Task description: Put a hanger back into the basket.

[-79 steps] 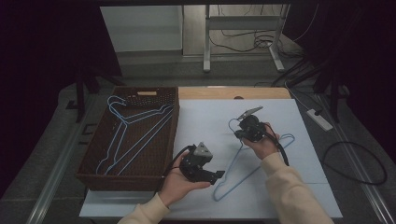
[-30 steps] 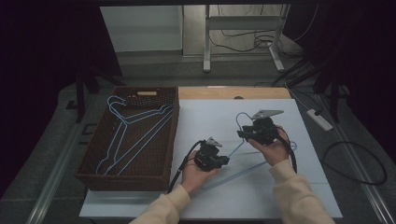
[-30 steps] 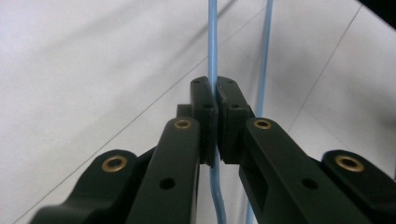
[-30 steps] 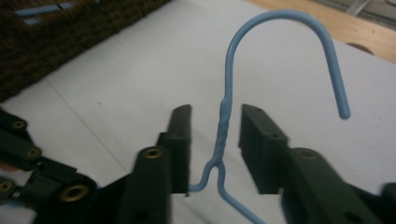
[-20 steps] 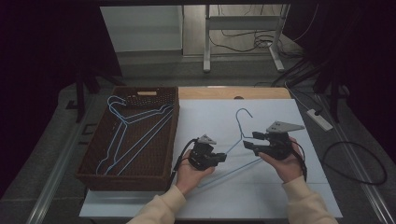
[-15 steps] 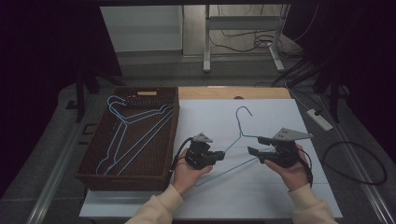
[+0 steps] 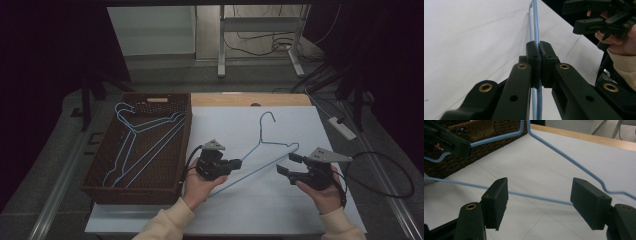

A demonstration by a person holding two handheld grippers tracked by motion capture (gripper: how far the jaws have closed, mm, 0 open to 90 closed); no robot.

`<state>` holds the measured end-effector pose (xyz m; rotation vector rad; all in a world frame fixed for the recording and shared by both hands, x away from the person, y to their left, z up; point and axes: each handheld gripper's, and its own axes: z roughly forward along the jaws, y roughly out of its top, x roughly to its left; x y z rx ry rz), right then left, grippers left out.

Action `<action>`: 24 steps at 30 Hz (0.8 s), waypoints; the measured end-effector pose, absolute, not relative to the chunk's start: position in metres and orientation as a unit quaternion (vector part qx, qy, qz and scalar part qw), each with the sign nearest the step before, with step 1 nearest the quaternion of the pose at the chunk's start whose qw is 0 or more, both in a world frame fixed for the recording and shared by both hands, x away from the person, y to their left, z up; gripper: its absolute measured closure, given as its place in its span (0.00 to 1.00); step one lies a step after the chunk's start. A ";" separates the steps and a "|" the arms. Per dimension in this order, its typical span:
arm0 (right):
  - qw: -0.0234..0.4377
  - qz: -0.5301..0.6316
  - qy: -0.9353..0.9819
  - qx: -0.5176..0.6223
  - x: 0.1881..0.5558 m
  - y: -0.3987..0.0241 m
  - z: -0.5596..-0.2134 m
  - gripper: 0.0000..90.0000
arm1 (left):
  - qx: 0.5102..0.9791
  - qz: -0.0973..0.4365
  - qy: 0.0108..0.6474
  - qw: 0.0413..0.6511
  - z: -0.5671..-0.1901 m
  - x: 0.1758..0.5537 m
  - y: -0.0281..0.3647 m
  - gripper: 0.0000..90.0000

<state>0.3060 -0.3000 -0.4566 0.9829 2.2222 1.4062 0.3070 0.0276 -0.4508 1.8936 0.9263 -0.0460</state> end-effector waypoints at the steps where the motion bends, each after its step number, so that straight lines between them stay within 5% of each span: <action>1: 0.168 0.497 0.778 0.345 0.304 -0.303 -0.456 0.35 | 0.780 -0.019 0.381 0.496 -0.449 0.307 0.028 0.97; 24: 0.162 0.485 0.783 0.353 0.305 -0.309 -0.470 0.35 | 0.758 0.026 0.376 0.532 -0.393 0.307 0.068 0.97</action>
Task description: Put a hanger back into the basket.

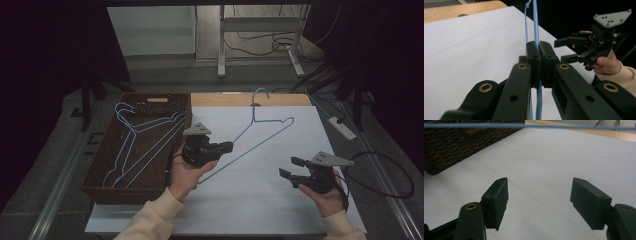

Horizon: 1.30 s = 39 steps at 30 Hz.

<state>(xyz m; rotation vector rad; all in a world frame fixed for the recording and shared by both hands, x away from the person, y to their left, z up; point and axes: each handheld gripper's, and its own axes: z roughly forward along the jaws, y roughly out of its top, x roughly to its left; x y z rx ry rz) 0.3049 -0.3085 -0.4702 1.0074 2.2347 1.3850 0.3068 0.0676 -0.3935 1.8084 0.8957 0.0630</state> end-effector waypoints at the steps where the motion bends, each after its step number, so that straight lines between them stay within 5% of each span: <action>1: 0.161 0.484 0.785 0.353 0.305 -0.308 -0.471 0.35 | 0.756 0.029 0.377 0.534 -0.392 0.307 0.072 0.97; 39: 0.157 0.465 0.797 0.352 0.308 -0.301 -0.478 0.34 | 0.675 0.128 0.459 0.564 -0.386 0.269 0.260 0.97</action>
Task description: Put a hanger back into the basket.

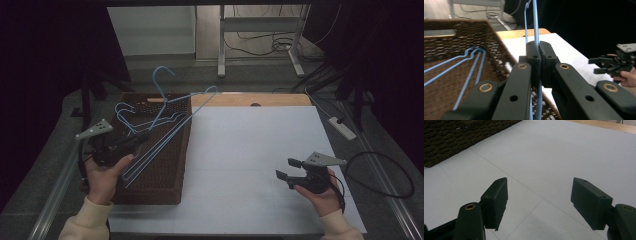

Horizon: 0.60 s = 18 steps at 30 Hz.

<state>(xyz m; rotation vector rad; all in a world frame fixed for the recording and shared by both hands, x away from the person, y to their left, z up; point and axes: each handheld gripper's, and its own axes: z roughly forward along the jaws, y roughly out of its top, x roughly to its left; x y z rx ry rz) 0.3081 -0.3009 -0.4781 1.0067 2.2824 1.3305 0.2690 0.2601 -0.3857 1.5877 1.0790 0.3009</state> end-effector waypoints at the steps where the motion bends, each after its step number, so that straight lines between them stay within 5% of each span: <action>1: 0.157 0.464 0.798 0.351 0.308 -0.301 -0.478 0.34 | 0.674 0.130 0.462 0.562 -0.387 0.269 0.264 0.97; 18: 0.154 0.457 0.803 0.350 0.310 -0.297 -0.481 0.34 | 0.664 0.154 0.499 0.535 -0.405 0.275 0.312 0.97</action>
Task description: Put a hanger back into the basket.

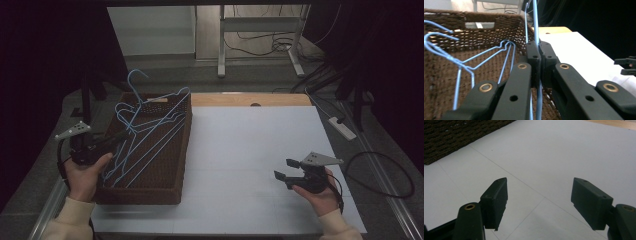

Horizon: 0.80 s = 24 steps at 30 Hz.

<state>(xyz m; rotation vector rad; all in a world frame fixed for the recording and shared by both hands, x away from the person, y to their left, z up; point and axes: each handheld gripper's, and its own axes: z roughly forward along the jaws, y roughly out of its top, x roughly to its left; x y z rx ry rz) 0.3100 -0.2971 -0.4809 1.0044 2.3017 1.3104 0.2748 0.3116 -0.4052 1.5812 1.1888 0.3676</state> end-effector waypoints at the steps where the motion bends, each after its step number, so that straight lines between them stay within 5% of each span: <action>1: 0.154 0.457 0.803 0.350 0.310 -0.297 -0.481 0.34 | 0.664 0.154 0.499 0.535 -0.405 0.275 0.312 0.97; 24: 0.155 0.450 0.808 0.347 0.311 -0.295 -0.483 0.33 | 0.695 0.117 0.524 0.478 -0.433 0.293 0.311 0.97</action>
